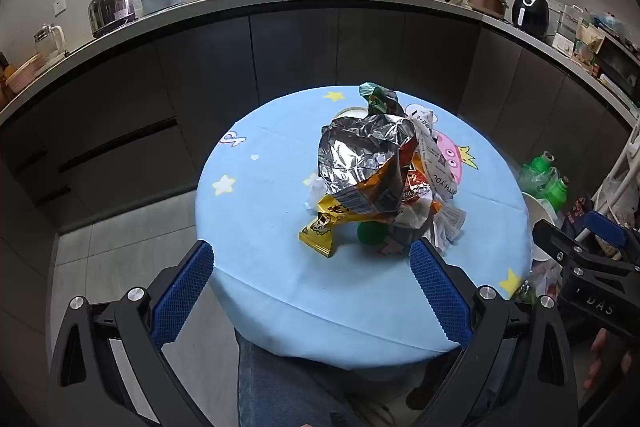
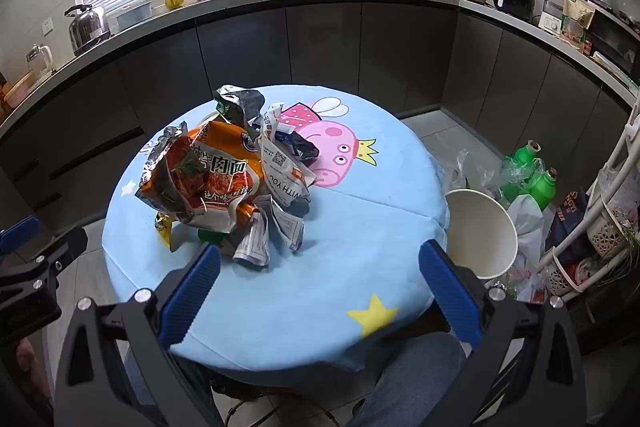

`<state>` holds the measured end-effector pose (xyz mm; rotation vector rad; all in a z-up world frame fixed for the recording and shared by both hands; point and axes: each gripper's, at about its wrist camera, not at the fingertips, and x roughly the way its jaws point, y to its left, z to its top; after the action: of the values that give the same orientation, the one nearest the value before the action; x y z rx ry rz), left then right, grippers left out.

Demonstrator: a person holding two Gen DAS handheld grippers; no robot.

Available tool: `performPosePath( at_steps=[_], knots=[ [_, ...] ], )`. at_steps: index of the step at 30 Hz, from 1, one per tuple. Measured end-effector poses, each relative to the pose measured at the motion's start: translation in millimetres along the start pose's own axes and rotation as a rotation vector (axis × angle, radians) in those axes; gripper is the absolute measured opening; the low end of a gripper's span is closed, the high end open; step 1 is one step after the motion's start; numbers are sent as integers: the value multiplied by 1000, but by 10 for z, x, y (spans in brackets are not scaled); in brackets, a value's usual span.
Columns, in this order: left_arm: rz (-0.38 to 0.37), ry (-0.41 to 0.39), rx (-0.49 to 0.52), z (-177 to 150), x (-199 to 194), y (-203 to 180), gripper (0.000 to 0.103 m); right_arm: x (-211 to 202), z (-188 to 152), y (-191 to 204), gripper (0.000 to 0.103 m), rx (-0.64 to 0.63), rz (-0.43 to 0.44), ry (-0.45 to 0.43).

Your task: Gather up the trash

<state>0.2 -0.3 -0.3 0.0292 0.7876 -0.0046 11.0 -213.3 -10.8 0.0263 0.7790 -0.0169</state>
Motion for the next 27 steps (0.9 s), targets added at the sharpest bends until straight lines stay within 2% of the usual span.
performPosePath(
  at_steps=[27],
  knots=[
    [-8, 0, -18, 10, -11, 29, 94, -29, 34, -8, 100, 2, -7, -9]
  ],
)
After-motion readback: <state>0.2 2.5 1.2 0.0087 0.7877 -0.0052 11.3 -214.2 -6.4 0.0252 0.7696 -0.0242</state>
